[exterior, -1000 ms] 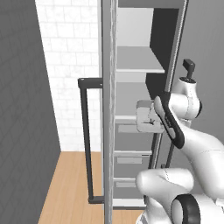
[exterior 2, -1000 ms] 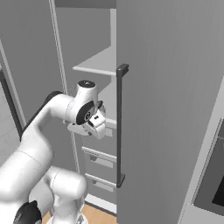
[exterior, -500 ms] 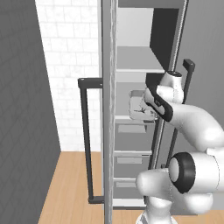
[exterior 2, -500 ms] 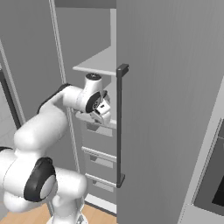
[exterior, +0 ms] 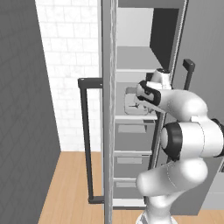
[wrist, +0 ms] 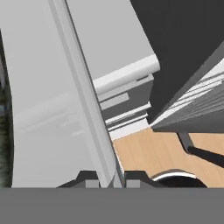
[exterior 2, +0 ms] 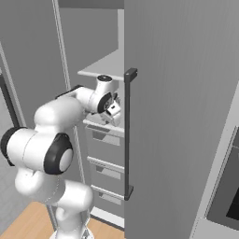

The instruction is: Take the meat container that has the fish and place it on the second highest rack of the freezer. Then take the vegetable container that has the garlic and avocado and place it on the highest rack of the freezer.

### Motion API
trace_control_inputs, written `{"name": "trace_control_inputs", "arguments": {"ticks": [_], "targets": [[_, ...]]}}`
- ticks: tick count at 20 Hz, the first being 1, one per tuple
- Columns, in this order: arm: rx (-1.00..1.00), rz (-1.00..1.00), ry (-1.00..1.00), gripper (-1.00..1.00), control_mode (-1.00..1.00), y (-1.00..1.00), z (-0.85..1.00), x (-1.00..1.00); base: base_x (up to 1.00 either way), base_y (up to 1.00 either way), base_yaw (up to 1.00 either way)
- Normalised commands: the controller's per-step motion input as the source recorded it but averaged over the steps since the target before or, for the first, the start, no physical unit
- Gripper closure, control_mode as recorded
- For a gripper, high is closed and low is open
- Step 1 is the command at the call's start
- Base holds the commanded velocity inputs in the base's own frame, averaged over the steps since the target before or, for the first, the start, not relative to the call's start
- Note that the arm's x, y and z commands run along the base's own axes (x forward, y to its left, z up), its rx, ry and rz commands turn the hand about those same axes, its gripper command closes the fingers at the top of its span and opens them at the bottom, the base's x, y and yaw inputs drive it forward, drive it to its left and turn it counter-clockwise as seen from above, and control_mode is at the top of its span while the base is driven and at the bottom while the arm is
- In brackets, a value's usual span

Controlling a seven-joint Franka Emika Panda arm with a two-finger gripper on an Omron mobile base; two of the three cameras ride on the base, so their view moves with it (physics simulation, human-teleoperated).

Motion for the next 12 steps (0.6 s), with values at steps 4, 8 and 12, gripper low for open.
{"name": "trace_control_inputs", "arguments": {"ticks": [4,8,12], "targets": [[-0.02,-0.02,-0.11,1.00,-1.00,0.00,-0.36,0.67,0.00,0.00,0.00],[-0.04,0.00,-0.17,1.00,-1.00,0.00,-0.44,0.44,0.00,0.00,0.00],[-0.05,-0.03,-0.03,1.00,-1.00,0.00,-0.32,0.64,0.00,0.00,0.00]]}}
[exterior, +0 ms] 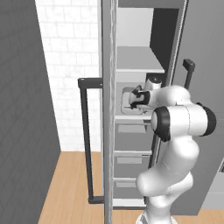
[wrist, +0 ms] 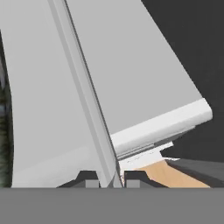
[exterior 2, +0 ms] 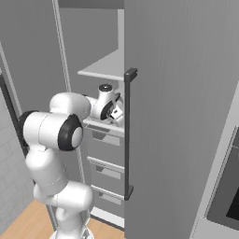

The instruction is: Take the meat container that has the fish and place it on the second highest rack of the freezer. Then take the vegetable container that has the garlic and avocado and place it on the highest rack of the freezer.

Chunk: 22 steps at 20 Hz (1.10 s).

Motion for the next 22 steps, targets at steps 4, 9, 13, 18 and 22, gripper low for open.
{"name": "trace_control_inputs", "arguments": {"ticks": [4,9,13,18,22], "targets": [[0.00,-0.04,0.05,1.00,-1.00,0.00,-0.24,0.79,0.00,0.00,0.00],[0.00,-0.04,0.05,1.00,-1.00,0.00,-0.24,0.62,0.00,0.00,0.00],[0.00,-0.03,0.02,1.00,-1.00,0.00,-0.21,0.38,0.00,0.00,0.00],[0.00,-0.03,0.01,1.00,-1.00,-0.02,-0.20,0.11,0.00,0.00,0.00],[0.00,-0.03,0.00,-1.00,-1.00,0.00,-0.19,-0.02,0.00,0.00,0.00]]}}
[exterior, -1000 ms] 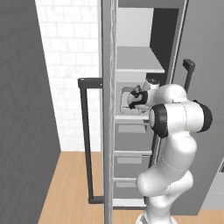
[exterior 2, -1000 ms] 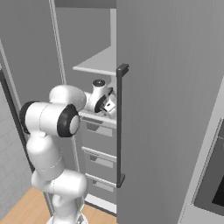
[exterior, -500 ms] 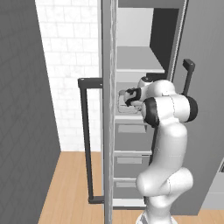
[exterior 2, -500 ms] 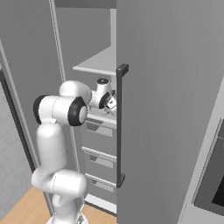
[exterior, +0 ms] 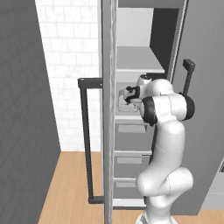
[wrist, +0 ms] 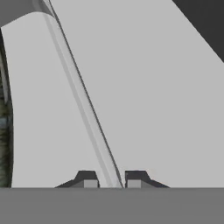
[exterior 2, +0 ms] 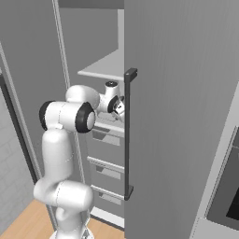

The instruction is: Take the meat container that has the fish and place it on the second highest rack of the freezer. Then take the vegetable container that has the garlic and avocado and place it on the highest rack of the freezer.

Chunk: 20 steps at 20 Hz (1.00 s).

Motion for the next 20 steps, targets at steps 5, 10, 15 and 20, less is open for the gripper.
{"name": "trace_control_inputs", "arguments": {"ticks": [5,10,15,20], "targets": [[0.00,-0.01,-0.03,-1.00,-1.00,0.00,-0.02,-0.04,0.00,0.00,0.00],[0.00,0.00,-0.08,-1.00,-1.00,0.00,0.00,-0.17,0.00,0.00,0.00],[0.00,0.00,-0.14,-1.00,-1.00,0.00,0.00,-0.32,0.00,0.00,0.00],[0.00,0.00,-0.27,-1.00,-1.00,0.07,0.08,-0.19,0.00,0.00,0.00]]}}
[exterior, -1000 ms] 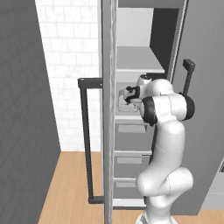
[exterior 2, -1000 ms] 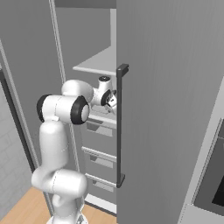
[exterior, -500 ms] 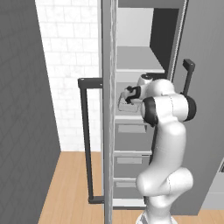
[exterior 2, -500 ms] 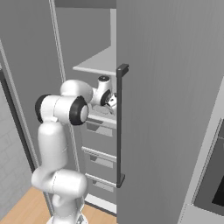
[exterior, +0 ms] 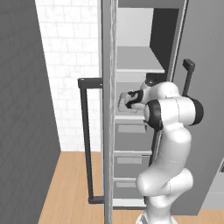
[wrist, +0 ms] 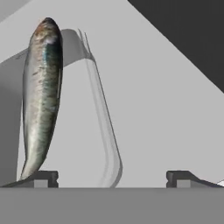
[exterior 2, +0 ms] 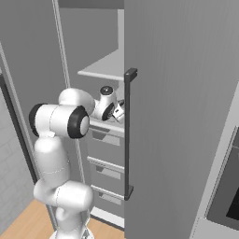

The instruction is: Take the meat container that has the fish and place it on the second highest rack of the freezer. Then take the vegetable container that has the garlic and avocado and place it on the highest rack of the freezer.

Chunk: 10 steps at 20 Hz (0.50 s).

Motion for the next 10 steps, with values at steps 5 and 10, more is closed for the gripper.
{"name": "trace_control_inputs", "arguments": {"ticks": [5,10], "targets": [[0.00,0.00,-0.16,-1.00,-1.00,0.07,0.53,-0.13,0.00,0.00,0.00],[0.00,0.00,-0.16,-1.00,-1.00,-0.02,0.84,-0.42,0.00,0.00,0.00]]}}
